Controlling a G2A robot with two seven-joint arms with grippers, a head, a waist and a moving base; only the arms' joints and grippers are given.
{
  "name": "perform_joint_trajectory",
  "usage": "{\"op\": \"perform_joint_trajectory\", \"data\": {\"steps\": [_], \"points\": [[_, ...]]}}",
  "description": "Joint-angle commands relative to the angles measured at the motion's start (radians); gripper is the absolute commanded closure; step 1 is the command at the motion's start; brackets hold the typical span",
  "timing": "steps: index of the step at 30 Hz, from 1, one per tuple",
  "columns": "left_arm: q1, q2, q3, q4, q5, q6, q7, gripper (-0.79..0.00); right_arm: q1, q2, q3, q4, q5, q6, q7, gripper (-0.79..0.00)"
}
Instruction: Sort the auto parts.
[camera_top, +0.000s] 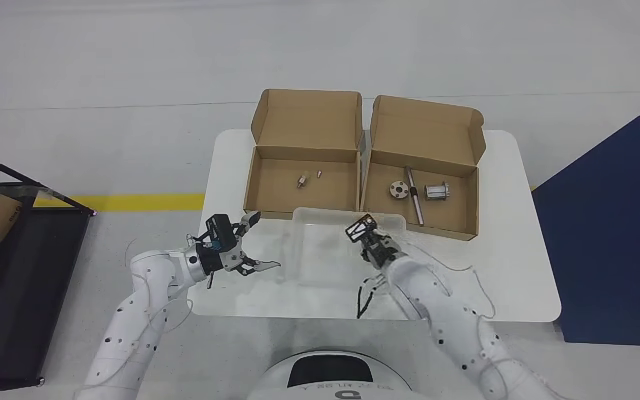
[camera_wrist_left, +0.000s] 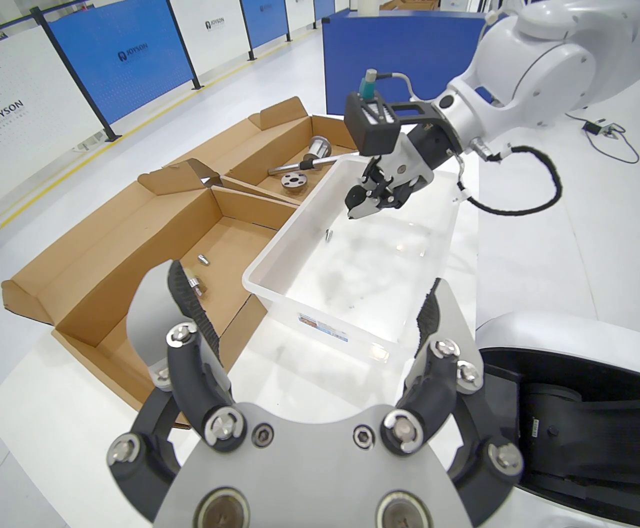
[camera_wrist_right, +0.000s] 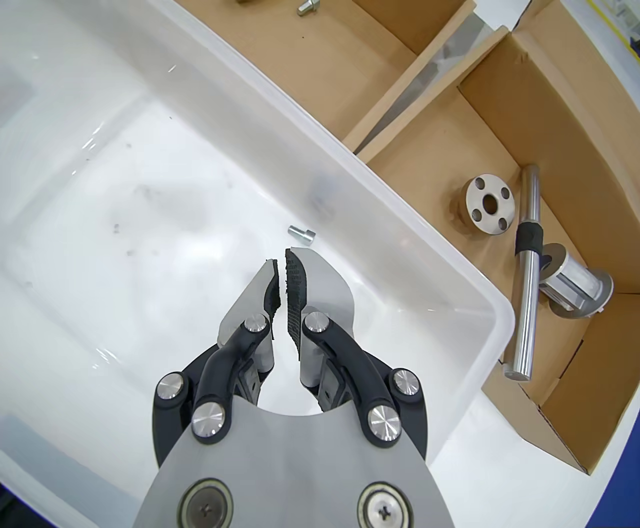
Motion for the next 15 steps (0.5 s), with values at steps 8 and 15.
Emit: {"op": "perform_joint_trajectory", "data": {"steps": [8, 15], "points": [[0.000, 0.000, 0.000, 0.000, 0.000, 0.000, 0.000, -0.785, 0.101, -0.032, -0.036, 0.096, 0.048, 0.029, 0.081, -0.025], [0.000, 0.000, 0.000, 0.000, 0.000, 0.000, 0.000, -0.785, 0.170, -0.067, -0.085, 0.190, 0.083, 0.083, 0.088, -0.126]]}}
